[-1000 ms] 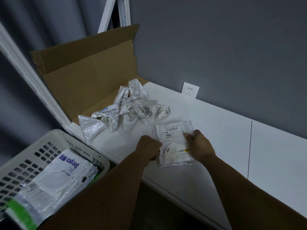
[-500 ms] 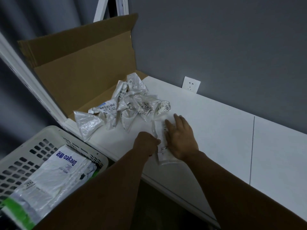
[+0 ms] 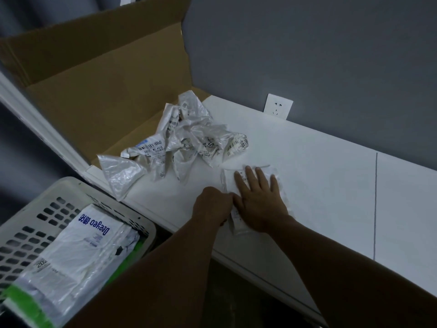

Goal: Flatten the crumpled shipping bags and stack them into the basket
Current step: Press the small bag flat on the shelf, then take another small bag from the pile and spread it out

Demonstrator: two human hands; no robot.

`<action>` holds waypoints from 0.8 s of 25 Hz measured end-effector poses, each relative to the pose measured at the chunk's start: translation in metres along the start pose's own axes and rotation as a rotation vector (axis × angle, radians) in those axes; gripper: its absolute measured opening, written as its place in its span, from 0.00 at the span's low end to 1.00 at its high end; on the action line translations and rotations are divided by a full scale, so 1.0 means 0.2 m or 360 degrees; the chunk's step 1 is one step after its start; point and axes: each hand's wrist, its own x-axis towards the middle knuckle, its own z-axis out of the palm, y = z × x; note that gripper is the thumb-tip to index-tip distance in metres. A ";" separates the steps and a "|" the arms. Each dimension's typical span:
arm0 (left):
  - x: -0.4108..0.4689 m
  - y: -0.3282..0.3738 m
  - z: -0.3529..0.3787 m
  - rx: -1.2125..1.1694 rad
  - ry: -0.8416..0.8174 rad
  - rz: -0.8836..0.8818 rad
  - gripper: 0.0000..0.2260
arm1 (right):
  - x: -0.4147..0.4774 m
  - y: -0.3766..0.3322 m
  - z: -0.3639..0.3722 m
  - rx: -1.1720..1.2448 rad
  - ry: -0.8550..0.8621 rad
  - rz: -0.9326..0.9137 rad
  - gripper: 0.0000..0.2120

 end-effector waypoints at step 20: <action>0.18 0.27 -0.17 -0.0802 0.0928 0.0347 0.26 | -0.02 0.00 -0.15 0.0101 -0.0048 0.0104 0.38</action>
